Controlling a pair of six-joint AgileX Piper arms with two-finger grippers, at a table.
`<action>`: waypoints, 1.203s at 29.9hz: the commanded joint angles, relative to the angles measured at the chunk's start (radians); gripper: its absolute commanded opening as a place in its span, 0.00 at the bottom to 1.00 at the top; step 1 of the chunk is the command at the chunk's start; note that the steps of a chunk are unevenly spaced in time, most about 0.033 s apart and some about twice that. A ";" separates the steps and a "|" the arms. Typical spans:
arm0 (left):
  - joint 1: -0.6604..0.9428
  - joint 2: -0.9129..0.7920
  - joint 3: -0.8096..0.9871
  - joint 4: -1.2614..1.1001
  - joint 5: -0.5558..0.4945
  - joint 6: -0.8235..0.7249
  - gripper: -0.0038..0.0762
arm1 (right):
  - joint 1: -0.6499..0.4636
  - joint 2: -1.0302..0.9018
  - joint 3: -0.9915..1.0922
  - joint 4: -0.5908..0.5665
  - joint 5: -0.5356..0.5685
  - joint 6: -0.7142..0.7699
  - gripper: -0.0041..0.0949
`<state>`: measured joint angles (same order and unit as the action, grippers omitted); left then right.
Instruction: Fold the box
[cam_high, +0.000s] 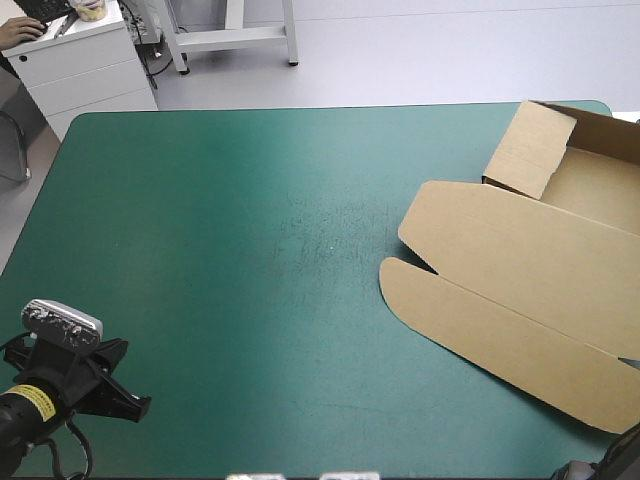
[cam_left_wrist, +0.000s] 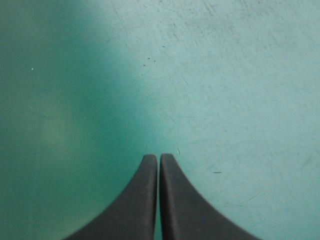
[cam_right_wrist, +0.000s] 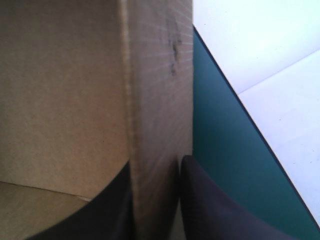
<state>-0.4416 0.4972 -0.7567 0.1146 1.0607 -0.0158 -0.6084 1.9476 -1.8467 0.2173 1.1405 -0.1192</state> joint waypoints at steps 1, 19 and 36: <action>0.000 0.009 -0.025 0.010 -0.057 -0.012 0.04 | -0.005 -0.055 -0.033 0.038 -0.023 -0.009 0.51; 0.000 0.009 -0.025 -0.001 -0.052 -0.028 0.04 | -0.003 -0.196 -0.099 0.090 0.113 -0.020 0.50; 0.000 0.009 -0.025 -0.003 -0.051 -0.028 0.04 | 0.461 -0.490 0.288 0.284 -0.067 -0.301 0.03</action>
<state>-0.4416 0.4972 -0.7567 0.1089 1.0619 -0.0343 -0.2340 1.5242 -1.5840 0.4649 1.1524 -0.3823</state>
